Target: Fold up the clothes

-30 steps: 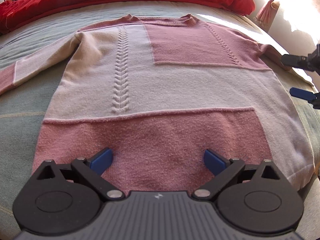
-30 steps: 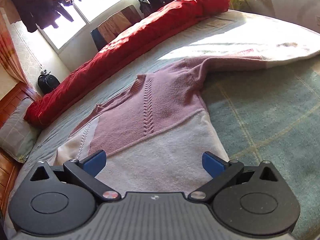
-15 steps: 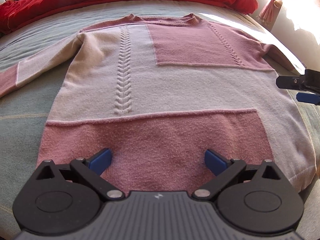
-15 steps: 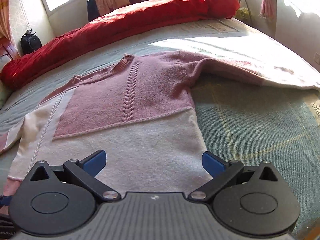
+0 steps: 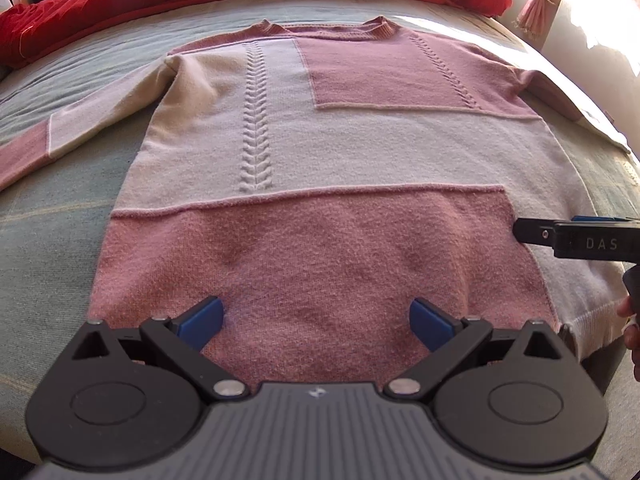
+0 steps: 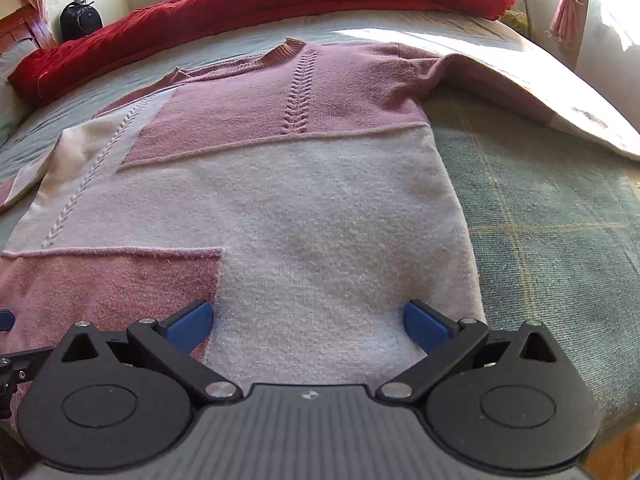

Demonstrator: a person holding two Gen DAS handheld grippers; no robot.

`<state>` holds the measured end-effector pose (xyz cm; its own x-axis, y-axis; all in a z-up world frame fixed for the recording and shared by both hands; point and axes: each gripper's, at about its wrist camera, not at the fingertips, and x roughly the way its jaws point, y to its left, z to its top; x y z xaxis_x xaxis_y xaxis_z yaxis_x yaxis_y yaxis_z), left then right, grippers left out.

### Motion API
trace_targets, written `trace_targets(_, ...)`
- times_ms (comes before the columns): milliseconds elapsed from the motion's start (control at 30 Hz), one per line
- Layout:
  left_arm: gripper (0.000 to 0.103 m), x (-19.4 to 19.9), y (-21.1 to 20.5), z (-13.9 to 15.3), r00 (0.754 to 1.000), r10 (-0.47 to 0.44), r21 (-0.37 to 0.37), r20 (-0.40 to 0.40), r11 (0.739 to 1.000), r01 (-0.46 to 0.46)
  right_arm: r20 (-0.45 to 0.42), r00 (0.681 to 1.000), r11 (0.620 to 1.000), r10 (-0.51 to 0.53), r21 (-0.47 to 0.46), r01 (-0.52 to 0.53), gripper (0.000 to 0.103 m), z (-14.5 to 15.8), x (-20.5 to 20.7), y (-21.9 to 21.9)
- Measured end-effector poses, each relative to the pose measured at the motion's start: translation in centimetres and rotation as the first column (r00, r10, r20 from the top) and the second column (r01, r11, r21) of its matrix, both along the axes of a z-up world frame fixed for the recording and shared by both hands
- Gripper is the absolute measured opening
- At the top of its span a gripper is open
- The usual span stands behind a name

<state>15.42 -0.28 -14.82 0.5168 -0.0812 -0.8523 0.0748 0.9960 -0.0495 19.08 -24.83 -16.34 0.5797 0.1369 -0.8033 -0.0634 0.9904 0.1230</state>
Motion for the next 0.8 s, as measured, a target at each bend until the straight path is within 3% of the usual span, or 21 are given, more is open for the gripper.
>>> trace_targets(200,0.099,0.4,2.3,2.2,1.000,0.021,-0.002,0.006,1.000,-0.021,-0.034,0.999,0.999,0.025,-0.035,-0.026,0.103,0.3,0.4,0.5)
trace_targets(300,0.099,1.3,4.0,3.8,0.999,0.034,0.008,0.026,0.999,-0.034,-0.067,0.998,1.000,0.017,0.020,-0.016,0.103,1.5,1.0,-0.1)
trace_targets(433,0.096,4.1,7.2,6.1,0.997,0.053,0.018,0.053,0.998,-0.054,-0.032,0.999,0.993,0.009,0.115,-0.005,0.103,4.3,2.0,-0.6)
trace_targets(500,0.085,5.8,8.6,7.1,0.998,0.031,0.045,0.063,0.998,-0.034,-0.011,1.000,0.991,0.006,0.133,-0.004,0.103,5.4,2.5,-0.5)
trace_targets(567,0.051,7.7,10.2,7.5,0.998,0.014,0.052,0.061,0.999,-0.017,-0.001,1.000,0.986,0.014,0.166,-0.013,0.103,6.1,3.0,-0.2)
trace_targets(600,0.044,8.6,11.0,7.8,0.998,0.005,0.055,0.060,0.998,-0.008,-0.005,1.000,0.983,0.020,0.182,-0.019,0.103,6.1,3.1,0.0)
trace_targets(800,0.032,15.1,16.3,7.7,0.999,0.008,0.087,0.034,0.996,-0.011,-0.019,0.990,0.951,0.139,0.282,-0.128,0.103,5.5,3.8,2.9)
